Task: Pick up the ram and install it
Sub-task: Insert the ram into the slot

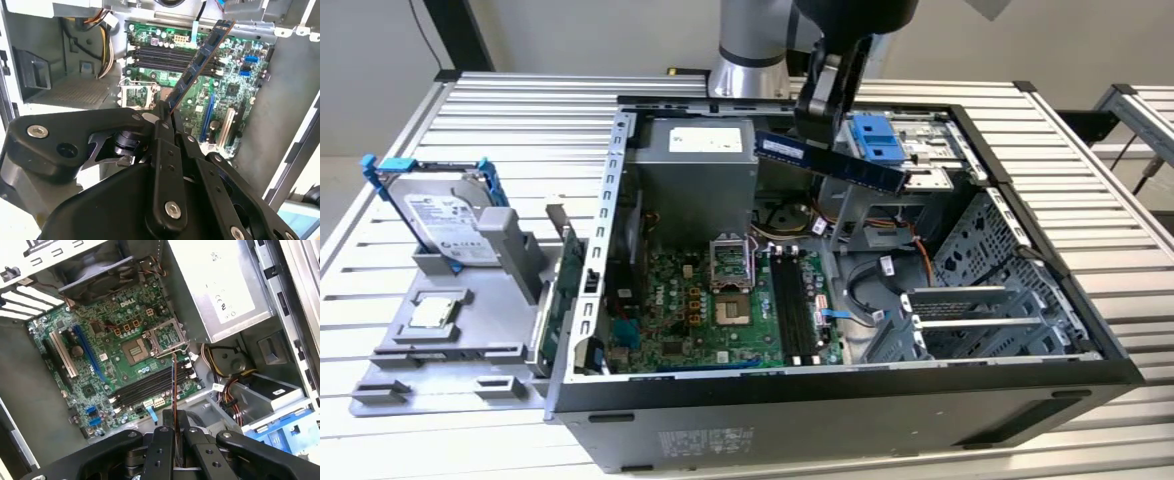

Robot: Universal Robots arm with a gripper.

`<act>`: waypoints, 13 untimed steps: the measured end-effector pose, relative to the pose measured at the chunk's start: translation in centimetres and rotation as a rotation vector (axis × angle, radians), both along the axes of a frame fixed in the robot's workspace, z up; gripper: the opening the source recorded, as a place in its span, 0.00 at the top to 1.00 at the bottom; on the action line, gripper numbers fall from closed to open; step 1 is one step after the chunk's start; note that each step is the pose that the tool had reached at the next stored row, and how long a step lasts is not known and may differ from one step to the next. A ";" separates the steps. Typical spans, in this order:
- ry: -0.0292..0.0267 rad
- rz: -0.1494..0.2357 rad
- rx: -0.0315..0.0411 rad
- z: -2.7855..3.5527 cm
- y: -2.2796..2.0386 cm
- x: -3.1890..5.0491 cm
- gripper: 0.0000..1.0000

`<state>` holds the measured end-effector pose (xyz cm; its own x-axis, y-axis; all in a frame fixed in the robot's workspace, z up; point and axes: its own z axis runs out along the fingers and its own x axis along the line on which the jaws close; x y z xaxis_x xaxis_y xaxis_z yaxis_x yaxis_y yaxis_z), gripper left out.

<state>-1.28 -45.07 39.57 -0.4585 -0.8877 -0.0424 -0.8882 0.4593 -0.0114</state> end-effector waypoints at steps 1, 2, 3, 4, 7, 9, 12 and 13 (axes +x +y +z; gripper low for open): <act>0.0000 -0.016 -0.0001 0.00 0.00 0.00 1.00; 0.0000 -0.032 -0.0001 0.00 0.00 0.00 1.00; 0.0000 -0.048 -0.0002 0.00 0.00 0.00 1.00; 0.0000 -0.065 -0.0002 0.00 0.00 0.00 1.00; 0.0000 -0.114 -0.0002 0.00 0.00 0.00 1.00; 0.0000 -0.146 -0.0002 0.00 0.00 0.00 1.00; 0.0000 -0.194 -0.0002 0.00 0.00 0.00 1.00; 0.0000 -0.211 -0.0002 0.00 0.00 0.00 1.00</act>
